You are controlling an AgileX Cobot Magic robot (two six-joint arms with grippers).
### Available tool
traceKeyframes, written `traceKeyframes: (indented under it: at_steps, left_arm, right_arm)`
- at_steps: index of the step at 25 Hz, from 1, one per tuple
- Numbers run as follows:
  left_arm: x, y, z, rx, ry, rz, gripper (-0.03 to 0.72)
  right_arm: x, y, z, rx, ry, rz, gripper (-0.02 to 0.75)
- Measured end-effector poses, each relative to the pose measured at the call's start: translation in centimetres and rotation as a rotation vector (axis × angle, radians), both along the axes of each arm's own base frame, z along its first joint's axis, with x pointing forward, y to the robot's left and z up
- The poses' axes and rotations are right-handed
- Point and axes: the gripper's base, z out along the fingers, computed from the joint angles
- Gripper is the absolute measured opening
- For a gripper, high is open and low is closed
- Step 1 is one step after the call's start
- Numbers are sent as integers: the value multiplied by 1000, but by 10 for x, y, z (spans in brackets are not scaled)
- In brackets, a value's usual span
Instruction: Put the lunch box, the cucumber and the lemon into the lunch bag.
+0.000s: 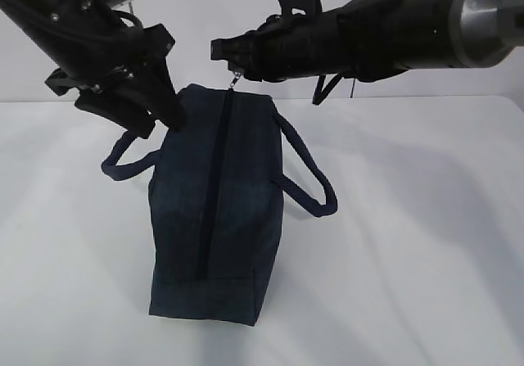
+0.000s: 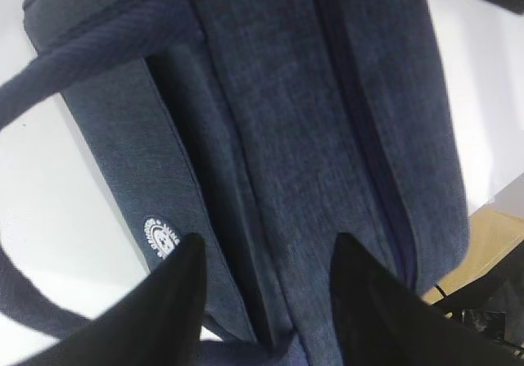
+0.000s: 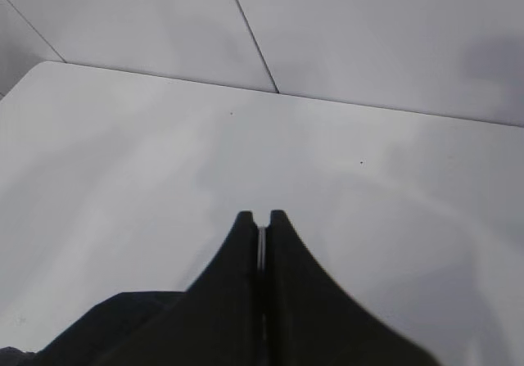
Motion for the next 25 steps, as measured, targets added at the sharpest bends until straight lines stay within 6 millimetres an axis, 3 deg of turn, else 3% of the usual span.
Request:
traceKeyframes:
  at_steps: [9, 11, 18, 25]
  left_arm:
    - [22, -11, -25, -52, 88, 18, 352]
    - [25, -12, -28, -51, 93, 18, 307]
    - [26, -12, -29, -48, 69, -19, 21]
    - [27, -12, -34, -35, 49, -69, 1]
  right_arm:
    - [-1, 1, 0, 2, 3, 8, -13]
    - [-1, 1, 0, 5, 8, 19, -13]
    - [-2, 3, 0, 19, 19, 33, -13]
    - [-2, 3, 0, 45, 31, 26, -13]
